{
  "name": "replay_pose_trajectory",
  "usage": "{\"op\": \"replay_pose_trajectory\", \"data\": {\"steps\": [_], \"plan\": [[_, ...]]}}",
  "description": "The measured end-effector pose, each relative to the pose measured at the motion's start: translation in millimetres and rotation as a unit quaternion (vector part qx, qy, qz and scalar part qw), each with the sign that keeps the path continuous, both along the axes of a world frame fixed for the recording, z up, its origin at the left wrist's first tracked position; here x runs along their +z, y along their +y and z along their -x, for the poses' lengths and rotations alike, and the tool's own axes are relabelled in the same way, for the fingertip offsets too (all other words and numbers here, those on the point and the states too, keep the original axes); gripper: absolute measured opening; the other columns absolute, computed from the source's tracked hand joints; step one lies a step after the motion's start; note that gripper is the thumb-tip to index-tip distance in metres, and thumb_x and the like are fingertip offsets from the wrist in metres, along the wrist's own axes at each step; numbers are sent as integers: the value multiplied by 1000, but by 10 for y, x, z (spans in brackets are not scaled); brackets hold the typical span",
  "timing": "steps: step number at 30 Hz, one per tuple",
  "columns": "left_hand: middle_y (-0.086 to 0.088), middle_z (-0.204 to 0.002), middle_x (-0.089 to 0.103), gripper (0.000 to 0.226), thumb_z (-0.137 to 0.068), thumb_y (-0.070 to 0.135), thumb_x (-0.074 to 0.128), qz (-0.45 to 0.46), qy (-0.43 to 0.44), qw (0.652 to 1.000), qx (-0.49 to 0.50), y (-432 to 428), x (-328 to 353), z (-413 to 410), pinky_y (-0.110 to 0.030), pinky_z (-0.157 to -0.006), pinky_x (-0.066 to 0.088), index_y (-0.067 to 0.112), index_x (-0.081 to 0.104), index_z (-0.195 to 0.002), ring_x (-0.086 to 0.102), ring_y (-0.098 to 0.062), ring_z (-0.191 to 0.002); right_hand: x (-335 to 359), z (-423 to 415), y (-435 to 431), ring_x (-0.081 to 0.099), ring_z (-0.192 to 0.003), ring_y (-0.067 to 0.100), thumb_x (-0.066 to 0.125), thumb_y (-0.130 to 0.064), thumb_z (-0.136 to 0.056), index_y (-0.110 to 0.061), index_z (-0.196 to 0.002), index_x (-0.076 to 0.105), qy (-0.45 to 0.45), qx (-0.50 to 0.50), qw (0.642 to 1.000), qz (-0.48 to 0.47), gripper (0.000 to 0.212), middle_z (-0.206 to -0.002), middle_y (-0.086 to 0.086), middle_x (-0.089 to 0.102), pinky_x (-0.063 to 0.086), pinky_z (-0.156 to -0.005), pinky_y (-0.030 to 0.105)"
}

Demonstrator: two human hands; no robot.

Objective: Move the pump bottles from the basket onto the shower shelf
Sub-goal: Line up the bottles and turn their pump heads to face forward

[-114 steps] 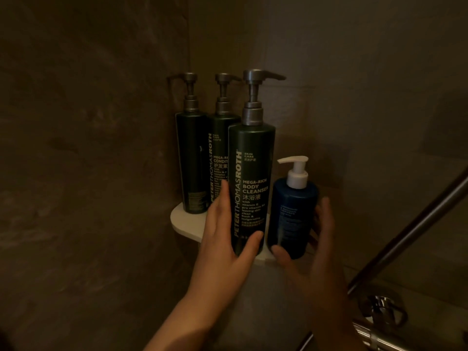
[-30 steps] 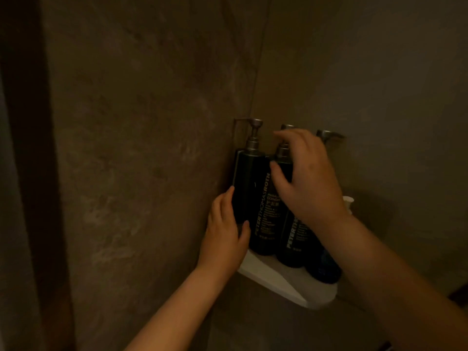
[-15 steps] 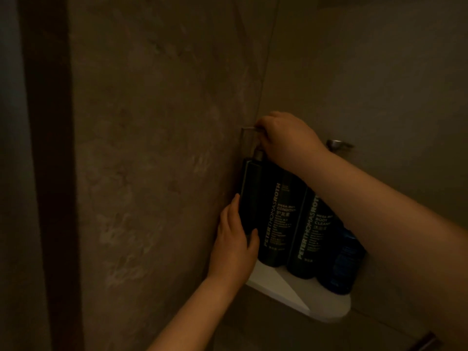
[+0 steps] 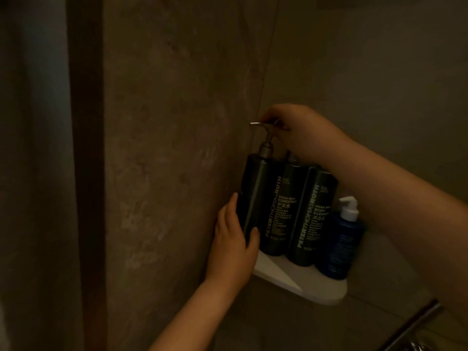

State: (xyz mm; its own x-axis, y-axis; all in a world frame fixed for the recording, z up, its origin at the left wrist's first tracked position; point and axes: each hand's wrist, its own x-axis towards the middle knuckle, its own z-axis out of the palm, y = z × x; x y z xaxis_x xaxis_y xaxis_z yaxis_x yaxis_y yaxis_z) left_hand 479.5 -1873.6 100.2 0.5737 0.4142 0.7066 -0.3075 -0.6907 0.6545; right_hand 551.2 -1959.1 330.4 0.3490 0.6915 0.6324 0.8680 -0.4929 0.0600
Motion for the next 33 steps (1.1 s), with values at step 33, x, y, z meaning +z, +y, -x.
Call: {"op": "replay_pose_trajectory", "data": {"steps": [33], "plan": [[7,-126,34,85,-74,41,75,57,-3,997,59,-125,-134,-4,-19,-90,33,24,26,-141,33,-1,-113,-132,226,-162,62,-97,-7,61,-1,-87,-27,-106,67,162,162,968,-101,32,-101,-11,69,44,-91,9]]}}
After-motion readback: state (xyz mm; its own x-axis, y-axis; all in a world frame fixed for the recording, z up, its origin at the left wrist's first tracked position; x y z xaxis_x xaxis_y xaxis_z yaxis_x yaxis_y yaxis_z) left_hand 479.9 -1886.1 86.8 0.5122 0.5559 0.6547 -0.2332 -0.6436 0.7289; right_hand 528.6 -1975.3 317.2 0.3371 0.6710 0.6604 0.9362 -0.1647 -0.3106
